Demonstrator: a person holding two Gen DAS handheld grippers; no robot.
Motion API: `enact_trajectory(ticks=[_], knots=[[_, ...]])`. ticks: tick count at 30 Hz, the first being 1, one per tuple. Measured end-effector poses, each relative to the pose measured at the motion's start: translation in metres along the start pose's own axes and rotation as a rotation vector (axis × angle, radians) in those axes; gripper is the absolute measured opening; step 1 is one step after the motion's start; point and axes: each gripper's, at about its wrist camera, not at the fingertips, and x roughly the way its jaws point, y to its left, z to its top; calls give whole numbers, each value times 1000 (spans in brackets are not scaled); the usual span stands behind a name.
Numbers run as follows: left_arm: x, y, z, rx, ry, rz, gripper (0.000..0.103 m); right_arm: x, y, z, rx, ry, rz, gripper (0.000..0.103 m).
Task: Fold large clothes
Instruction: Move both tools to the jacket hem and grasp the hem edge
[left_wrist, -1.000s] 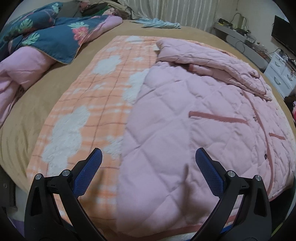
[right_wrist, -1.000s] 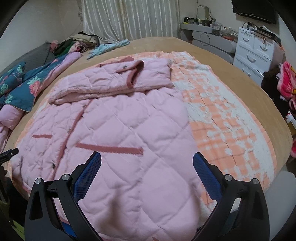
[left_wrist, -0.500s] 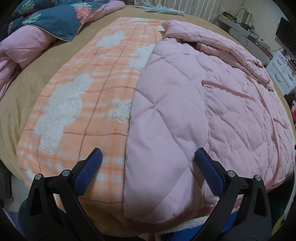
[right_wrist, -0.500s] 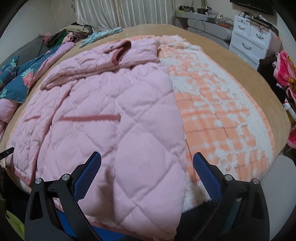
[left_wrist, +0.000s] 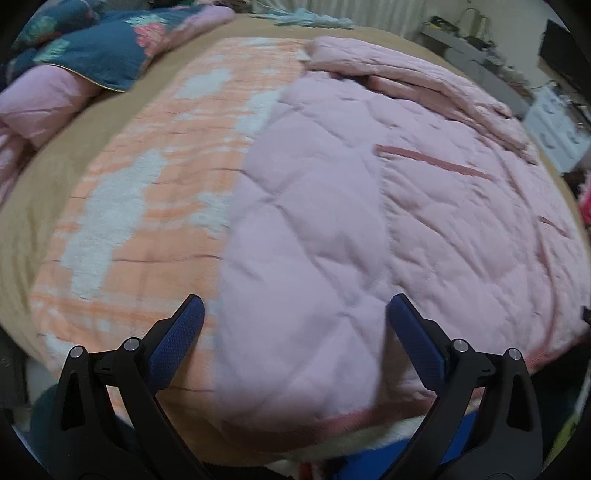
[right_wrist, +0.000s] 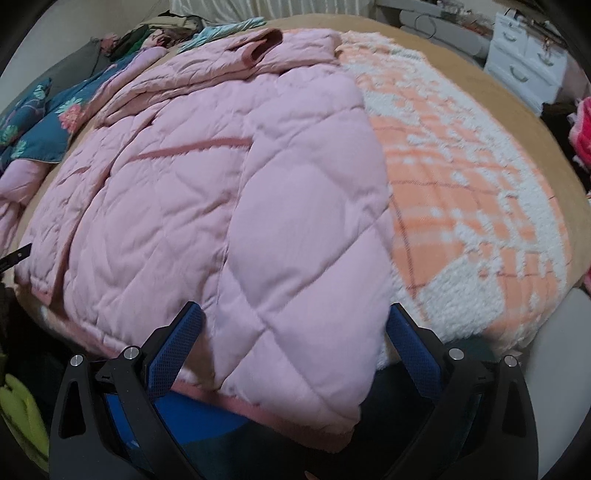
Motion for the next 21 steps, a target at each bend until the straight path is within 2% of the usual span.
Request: enact_trajectory(ticks=[4, 7, 13, 14, 15, 17, 19, 21], knots=[[2, -11, -4, 41, 3, 3, 94, 8, -3, -7, 1, 44, 50, 99], [4, -10, -3, 31, 8, -10, 94, 11, -8, -10, 27, 55, 87, 99], [4, -6, -1, 28, 7, -29, 94, 9, -5, -15, 2, 41, 95, 97], [4, -5, 0, 26, 3, -28, 94, 8, -4, -16, 2, 30, 103, 92], [4, -4, 0, 24, 2, -30, 94, 6, -2, -18, -2, 20, 115, 79], [4, -5, 0, 27, 3, -29, 94, -2, 8, -22, -47, -25, 98, 65], [5, -6, -1, 28, 6, -32, 94, -10, 11, -21, -66, -64, 91, 43], [5, -5, -1, 23, 10, -41, 94, -20, 9, -17, -48, -97, 104, 29]])
